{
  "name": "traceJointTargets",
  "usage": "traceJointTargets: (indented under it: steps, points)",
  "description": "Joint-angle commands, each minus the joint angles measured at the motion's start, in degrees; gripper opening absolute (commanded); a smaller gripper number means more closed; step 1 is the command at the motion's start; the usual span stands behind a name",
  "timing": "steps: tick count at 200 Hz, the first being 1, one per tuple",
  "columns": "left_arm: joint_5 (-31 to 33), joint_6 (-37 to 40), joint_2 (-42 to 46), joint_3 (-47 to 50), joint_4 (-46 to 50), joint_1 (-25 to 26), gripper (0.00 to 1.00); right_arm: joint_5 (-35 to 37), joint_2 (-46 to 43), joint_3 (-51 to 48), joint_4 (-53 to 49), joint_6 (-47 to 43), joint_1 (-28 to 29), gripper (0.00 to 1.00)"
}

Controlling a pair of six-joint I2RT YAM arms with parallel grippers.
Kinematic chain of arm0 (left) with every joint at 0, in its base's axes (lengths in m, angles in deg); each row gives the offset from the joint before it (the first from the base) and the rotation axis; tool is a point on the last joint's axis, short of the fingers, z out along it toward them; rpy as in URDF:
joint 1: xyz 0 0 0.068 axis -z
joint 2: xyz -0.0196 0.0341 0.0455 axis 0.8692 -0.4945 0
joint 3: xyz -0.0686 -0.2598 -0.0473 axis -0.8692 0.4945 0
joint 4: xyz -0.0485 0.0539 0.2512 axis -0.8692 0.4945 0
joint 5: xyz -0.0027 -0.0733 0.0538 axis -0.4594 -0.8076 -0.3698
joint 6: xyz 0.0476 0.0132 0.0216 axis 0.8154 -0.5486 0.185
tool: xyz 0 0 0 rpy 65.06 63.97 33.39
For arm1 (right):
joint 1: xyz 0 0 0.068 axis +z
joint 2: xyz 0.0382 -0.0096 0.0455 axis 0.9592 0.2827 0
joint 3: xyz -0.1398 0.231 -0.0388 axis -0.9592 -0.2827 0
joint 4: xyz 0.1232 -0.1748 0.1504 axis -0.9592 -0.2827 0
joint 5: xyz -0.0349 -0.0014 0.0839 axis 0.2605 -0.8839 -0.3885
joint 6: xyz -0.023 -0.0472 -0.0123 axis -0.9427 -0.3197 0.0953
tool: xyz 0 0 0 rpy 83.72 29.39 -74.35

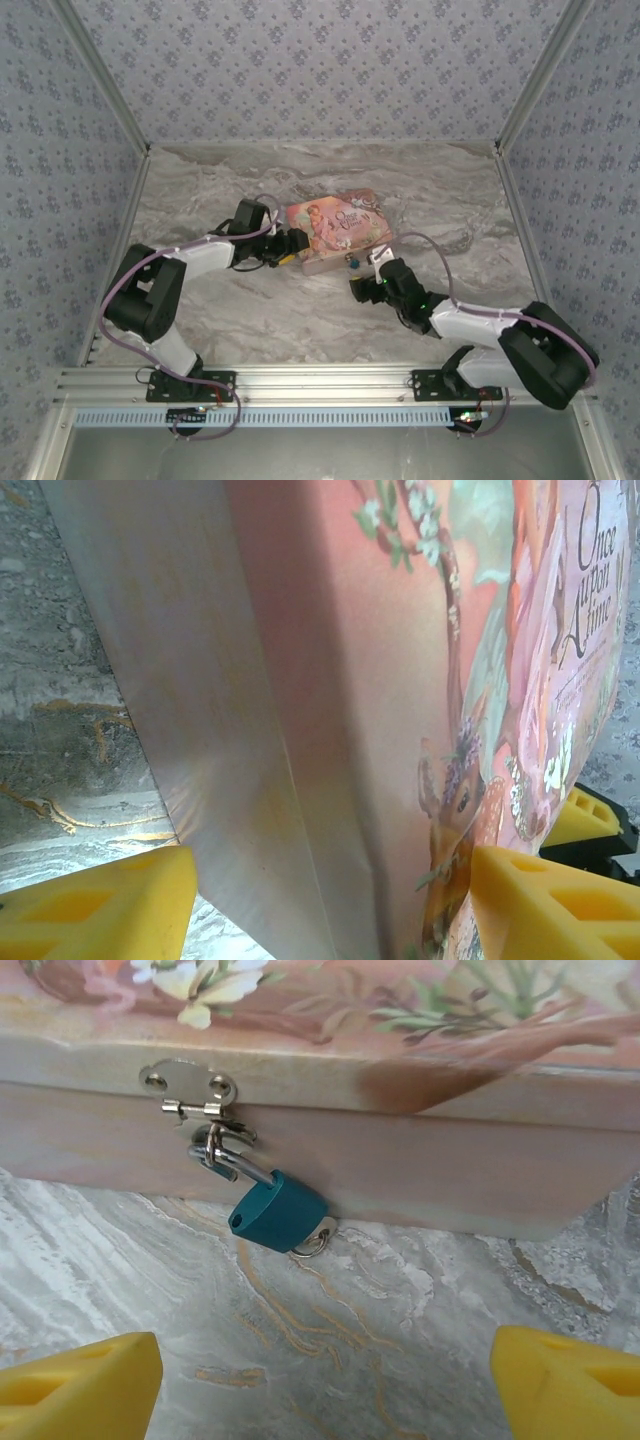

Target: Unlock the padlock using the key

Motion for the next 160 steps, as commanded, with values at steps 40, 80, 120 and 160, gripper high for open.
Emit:
traceJointTargets:
  steps: [40, 80, 120, 160]
  points:
    - [3.5, -0.6, -0.4, 1.5, 2.6, 0.4, 0.71, 10.6, 12.5, 4.1, 8.3, -2.0, 4.1, 0.79]
    - [3.5, -0.8, -0.7, 1.6, 2.5, 0.4, 0.71, 11.4, 17.1, 5.8, 10.5, -3.0, 4.1, 0.72]
    - [3.5, -0.7, -0.7, 1.2, 2.8, 0.4, 0.71, 11.4, 20.3, 7.0, 12.8, -3.3, 4.2, 0.65]
    - [3.2, -0.7, -1.0, 1.1, 3.1, 0.4, 0.71, 10.7, 21.1, 8.2, 13.0, -4.2, 4.2, 0.59]
